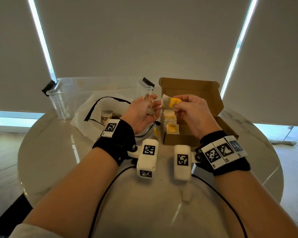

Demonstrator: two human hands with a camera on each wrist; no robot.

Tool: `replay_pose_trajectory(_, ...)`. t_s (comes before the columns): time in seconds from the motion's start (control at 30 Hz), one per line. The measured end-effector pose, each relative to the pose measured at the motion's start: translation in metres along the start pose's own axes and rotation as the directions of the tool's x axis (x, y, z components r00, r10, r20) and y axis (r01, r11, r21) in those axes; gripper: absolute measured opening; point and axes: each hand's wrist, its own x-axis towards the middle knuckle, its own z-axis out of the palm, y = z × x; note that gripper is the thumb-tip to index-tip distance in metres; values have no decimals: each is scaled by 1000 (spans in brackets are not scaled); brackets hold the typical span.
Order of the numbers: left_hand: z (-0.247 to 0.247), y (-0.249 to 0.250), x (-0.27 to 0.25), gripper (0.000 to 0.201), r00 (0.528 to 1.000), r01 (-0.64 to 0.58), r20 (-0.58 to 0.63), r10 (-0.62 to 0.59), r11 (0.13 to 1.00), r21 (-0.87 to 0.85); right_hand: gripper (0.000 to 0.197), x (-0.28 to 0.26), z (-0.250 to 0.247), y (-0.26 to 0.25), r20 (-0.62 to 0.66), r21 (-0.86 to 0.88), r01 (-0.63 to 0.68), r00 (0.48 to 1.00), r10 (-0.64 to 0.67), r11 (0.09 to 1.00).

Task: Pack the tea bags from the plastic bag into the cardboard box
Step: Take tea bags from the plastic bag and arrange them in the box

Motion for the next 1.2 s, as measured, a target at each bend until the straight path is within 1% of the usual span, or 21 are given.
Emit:
replay_pose_trajectory(0.1,0,-3,-2,17,999,-40,27,35,975,218,22,2,-6,1,-5,7,10,1000,-10,1000)
replay_pose_trajectory(0.17,1,-5,-6,16,994,-96,77,73,926,364,30,4,-9,1,-1,-32,38,999,-38,999)
replay_pose_trajectory(0.27,1,-7,-8,18,984,-162,153,96,840,518,38,4,-11,0,10,-122,86,996,-85,989)
replay_pose_trajectory(0.33,2,-11,-9,27,977,-192,185,106,814,548,39,2,-9,-1,14,-164,101,995,-100,981)
replay_pose_trajectory(0.4,3,-13,-7,35,977,-201,167,130,821,535,40,2,-7,0,-1,-178,95,995,-96,979)
replay_pose_trajectory(0.43,3,-14,-7,37,978,-201,152,141,829,521,37,1,-7,0,-1,-182,71,997,-73,981)
replay_pose_trajectory(0.53,5,-15,-6,38,980,-197,118,159,840,506,18,1,-8,1,29,-224,-24,999,31,974)
replay_pose_trajectory(0.6,5,-18,-5,34,983,-181,89,159,807,562,10,5,-12,2,-45,-213,-33,999,23,977)
replay_pose_trajectory(0.7,4,-26,-1,34,994,-104,60,87,707,700,14,17,-23,7,-191,-221,-16,981,-27,975)
replay_pose_trajectory(0.77,2,-27,1,32,998,-64,52,37,613,787,19,27,-29,14,-244,-306,-96,970,19,947)
replay_pose_trajectory(0.83,1,-26,1,23,999,-36,40,4,519,854,19,38,-31,23,-279,-378,-245,950,143,893)
replay_pose_trajectory(0.9,1,-23,-2,10,998,-24,47,-34,495,868,17,47,-28,30,-292,-415,-378,917,272,827)
replay_pose_trajectory(0.93,1,-22,-2,8,997,-27,58,-47,496,868,15,50,-25,32,-289,-441,-417,905,314,795)
replay_pose_trajectory(0.97,0,-22,-3,10,996,-33,68,-53,491,870,15,52,-24,37,-284,-467,-431,900,331,772)
replay_pose_trajectory(1.03,0,-20,-3,13,996,-39,71,-50,465,884,16,54,-22,43,-277,-503,-414,909,312,759)
replay_pose_trajectory(1.13,-2,-20,-1,12,996,-32,65,-59,443,896,24,57,-22,52,-274,-492,-342,934,231,801)
replay_pose_trajectory(1.17,-2,-20,-1,12,996,-27,61,-62,442,897,21,57,-21,54,-286,-477,-333,934,215,814)
replay_pose_trajectory(1.2,-3,-20,-1,11,997,-21,54,-62,442,897,12,56,-20,54,-308,-463,-336,929,207,820)
